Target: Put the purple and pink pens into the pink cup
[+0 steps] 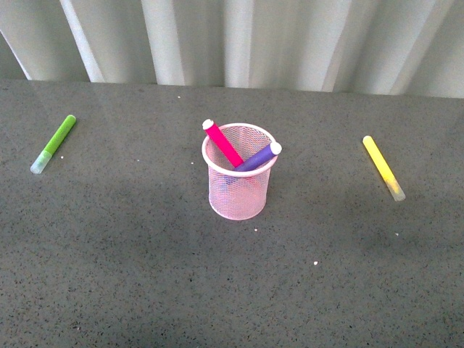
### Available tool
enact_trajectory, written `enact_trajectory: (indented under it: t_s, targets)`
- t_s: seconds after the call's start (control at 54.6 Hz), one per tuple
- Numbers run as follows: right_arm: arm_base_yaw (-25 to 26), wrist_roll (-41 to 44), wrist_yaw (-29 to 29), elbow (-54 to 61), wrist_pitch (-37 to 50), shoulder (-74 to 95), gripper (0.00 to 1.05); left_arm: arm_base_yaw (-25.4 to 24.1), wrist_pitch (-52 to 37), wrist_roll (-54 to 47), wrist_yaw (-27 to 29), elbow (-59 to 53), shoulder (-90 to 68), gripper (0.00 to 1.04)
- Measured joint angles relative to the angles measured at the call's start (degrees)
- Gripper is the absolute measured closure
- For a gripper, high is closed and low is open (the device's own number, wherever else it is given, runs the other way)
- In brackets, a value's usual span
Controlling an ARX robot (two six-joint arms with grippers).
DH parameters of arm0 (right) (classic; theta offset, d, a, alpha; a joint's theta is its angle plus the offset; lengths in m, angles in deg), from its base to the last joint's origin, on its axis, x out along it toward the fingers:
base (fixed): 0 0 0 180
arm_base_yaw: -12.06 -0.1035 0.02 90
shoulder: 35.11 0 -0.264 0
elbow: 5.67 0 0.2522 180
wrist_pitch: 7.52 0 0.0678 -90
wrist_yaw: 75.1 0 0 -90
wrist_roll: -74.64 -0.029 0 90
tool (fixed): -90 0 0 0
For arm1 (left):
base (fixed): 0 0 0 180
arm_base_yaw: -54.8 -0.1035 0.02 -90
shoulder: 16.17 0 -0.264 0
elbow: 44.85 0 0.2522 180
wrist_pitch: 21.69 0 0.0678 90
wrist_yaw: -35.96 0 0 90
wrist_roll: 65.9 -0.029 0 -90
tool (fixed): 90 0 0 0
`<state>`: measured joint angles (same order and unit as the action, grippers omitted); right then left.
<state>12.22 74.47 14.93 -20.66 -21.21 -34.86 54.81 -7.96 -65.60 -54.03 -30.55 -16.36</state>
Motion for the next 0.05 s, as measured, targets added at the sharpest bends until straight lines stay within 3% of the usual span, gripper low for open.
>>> enact_trajectory:
  t_s: [0.055]
  targets:
    - [0.0,-0.02,0.0,0.0,0.0,0.0,0.07,0.0,0.0,-0.02,0.0,0.0,0.0,0.07]
